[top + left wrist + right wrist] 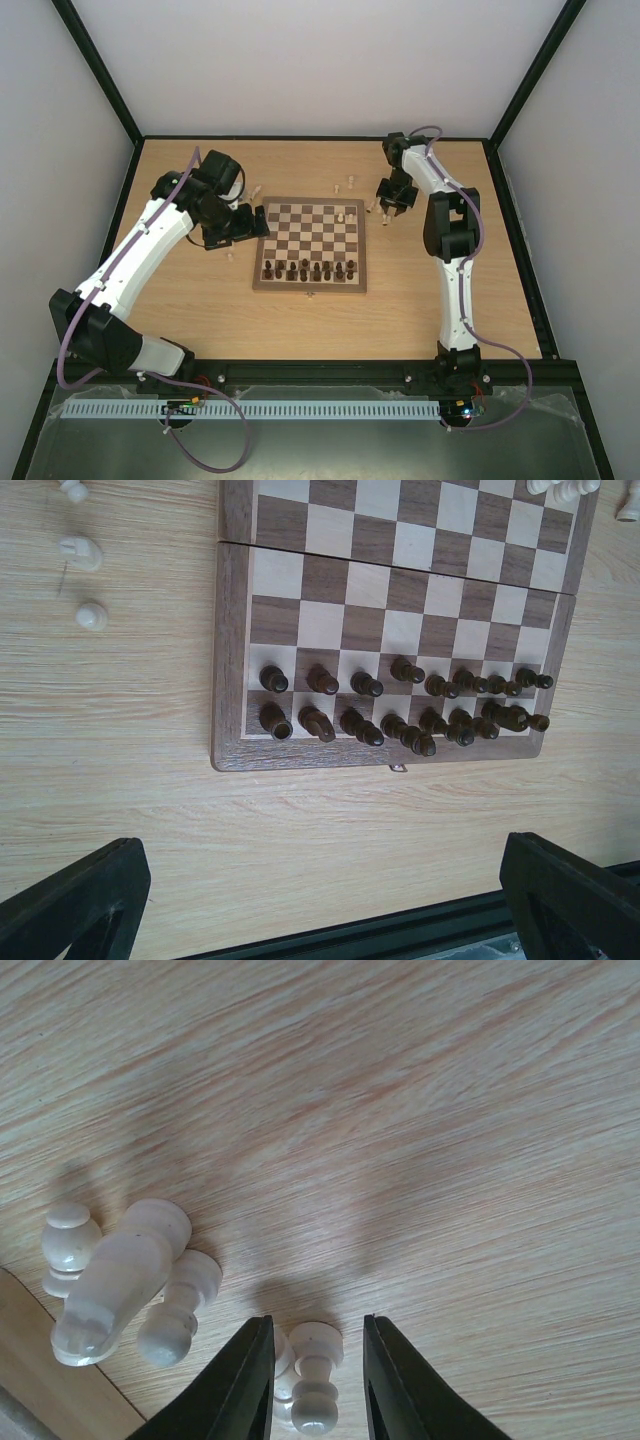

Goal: Set up the chess pieces on the board
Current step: Pick up the chess piece at the center of the board.

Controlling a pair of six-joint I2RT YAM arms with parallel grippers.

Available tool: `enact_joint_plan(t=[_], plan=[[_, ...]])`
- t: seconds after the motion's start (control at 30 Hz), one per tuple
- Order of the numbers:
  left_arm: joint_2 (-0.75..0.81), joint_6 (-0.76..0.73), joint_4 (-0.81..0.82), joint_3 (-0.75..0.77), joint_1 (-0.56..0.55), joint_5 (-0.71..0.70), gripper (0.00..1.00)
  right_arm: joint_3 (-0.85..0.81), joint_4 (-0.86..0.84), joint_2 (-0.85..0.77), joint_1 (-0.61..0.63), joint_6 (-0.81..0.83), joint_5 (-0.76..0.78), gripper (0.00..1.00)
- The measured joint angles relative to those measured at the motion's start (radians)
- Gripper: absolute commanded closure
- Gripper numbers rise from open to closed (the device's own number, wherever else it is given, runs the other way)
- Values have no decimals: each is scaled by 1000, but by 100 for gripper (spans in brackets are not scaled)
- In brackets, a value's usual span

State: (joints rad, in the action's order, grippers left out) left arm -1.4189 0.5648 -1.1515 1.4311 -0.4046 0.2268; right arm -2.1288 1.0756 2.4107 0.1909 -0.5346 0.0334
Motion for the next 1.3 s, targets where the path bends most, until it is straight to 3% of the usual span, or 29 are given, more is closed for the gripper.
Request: enact_joint_plan(t=[0.1,0.27,0.63,1.0,1.3], plan=[[0,0,0,0,0,0,1,0,0,0,0,1,0,69],[0,0,0,0,0,0,1,13,-8,-2,0,5,-4,68],[0,0,0,0,0,0,1,67,-36,-57,0,14,-18,76],[0,0,0,-1,0,0,1,163,-69,-107,14,16,-27,78],[0,0,1,-6,0,1,1,165,-76,-107,27,22,-21,89]])
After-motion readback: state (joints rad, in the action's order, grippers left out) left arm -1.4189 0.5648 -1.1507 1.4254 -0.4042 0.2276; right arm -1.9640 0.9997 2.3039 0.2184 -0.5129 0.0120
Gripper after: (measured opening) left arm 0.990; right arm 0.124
